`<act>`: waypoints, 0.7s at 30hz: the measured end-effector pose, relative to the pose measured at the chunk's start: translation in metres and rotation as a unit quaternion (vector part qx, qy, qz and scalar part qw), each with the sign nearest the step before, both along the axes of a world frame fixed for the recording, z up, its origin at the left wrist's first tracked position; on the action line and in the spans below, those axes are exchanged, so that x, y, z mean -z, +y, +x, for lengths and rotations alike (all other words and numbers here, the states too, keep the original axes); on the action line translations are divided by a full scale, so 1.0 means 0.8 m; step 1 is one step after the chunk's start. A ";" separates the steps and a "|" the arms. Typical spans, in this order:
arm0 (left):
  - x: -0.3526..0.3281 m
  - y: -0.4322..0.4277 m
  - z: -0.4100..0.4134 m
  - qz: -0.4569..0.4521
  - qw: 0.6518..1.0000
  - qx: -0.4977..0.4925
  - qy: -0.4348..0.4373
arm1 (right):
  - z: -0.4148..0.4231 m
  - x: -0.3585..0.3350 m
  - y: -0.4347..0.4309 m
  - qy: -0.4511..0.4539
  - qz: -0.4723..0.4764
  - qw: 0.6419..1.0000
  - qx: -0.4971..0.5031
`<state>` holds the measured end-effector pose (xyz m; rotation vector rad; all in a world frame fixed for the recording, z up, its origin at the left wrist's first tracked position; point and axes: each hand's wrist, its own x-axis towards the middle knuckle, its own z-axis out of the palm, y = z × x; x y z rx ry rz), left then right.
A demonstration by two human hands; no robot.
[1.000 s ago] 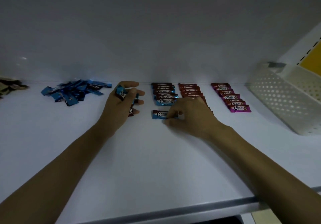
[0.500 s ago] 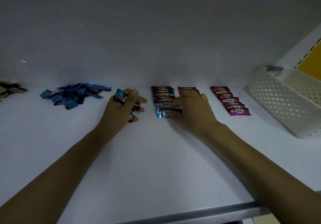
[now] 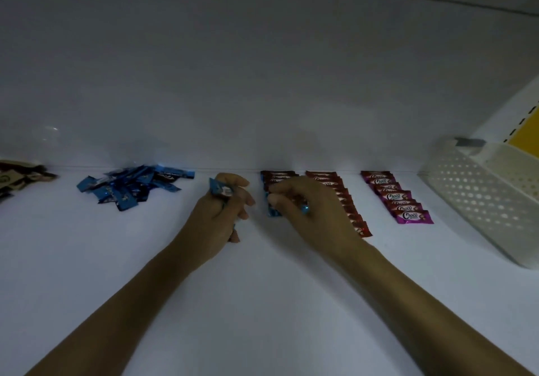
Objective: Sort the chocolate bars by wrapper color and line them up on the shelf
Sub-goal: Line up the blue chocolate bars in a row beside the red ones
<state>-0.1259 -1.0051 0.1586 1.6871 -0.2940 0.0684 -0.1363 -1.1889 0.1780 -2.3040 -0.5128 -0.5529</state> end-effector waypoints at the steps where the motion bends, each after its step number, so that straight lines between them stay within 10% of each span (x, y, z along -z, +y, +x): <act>1: 0.003 0.000 0.001 0.054 0.998 0.001 -0.039 | -0.006 -0.003 0.009 0.004 0.054 0.997 -0.045; 10: 0.006 0.015 0.003 0.274 0.929 -0.065 -0.240 | -0.009 0.011 0.042 -0.016 0.153 0.983 -0.100; 16: 0.002 0.008 -0.001 0.244 0.943 -0.054 -0.219 | -0.014 -0.014 0.034 0.177 0.353 0.918 -0.026; 21: 0.004 0.000 -0.004 0.210 0.948 -0.042 -0.235 | -0.020 -0.015 0.032 0.197 0.331 0.920 -0.074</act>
